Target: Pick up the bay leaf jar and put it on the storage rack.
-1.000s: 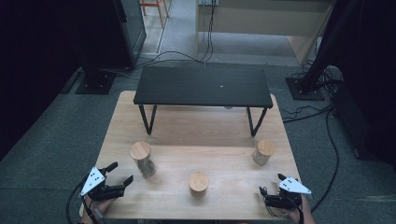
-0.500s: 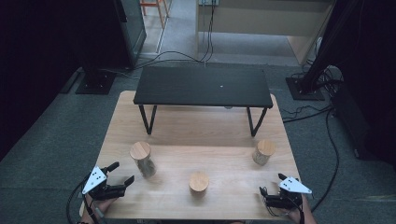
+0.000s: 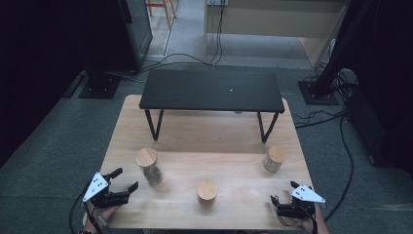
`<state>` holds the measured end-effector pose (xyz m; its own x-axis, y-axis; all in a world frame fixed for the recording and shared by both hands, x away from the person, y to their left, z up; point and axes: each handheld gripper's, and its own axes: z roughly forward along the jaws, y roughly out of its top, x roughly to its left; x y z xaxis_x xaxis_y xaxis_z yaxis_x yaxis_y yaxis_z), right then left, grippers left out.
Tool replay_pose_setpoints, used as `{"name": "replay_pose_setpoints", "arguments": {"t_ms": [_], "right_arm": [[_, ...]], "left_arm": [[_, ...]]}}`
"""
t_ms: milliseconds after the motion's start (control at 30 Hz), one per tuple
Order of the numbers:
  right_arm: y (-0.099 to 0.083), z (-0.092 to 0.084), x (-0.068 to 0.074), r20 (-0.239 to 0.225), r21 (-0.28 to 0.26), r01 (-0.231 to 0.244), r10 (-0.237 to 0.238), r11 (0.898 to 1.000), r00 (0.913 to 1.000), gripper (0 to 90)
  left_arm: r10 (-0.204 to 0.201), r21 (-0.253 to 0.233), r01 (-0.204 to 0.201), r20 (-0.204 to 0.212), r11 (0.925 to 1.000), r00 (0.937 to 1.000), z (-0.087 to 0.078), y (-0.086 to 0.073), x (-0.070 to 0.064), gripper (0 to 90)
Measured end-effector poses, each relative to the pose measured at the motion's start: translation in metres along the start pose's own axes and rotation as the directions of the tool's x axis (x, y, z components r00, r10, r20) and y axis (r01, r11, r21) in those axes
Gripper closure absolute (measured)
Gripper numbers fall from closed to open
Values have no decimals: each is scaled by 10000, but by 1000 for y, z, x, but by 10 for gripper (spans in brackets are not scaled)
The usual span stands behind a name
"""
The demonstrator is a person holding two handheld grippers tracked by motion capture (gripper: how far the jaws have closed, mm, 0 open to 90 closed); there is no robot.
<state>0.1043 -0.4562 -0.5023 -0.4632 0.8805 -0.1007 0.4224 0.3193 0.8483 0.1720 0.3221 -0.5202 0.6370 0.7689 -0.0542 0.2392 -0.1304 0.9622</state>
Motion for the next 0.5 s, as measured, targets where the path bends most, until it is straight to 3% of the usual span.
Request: {"name": "replay_pose_setpoints", "arguments": {"t_ms": [400, 500], "right_arm": [[-1, -1, 1, 39, -28, -62, 63, 10000, 10000, 30], [-1, -1, 1, 46, -31, -65, 66, 10000, 10000, 30]], "left_arm": [[150, 175, -149, -67, 9997, 9999, 4, 7, -2, 110], [-64, -2, 64, -79, 10000, 9999, 4, 6, 1, 110]]}}
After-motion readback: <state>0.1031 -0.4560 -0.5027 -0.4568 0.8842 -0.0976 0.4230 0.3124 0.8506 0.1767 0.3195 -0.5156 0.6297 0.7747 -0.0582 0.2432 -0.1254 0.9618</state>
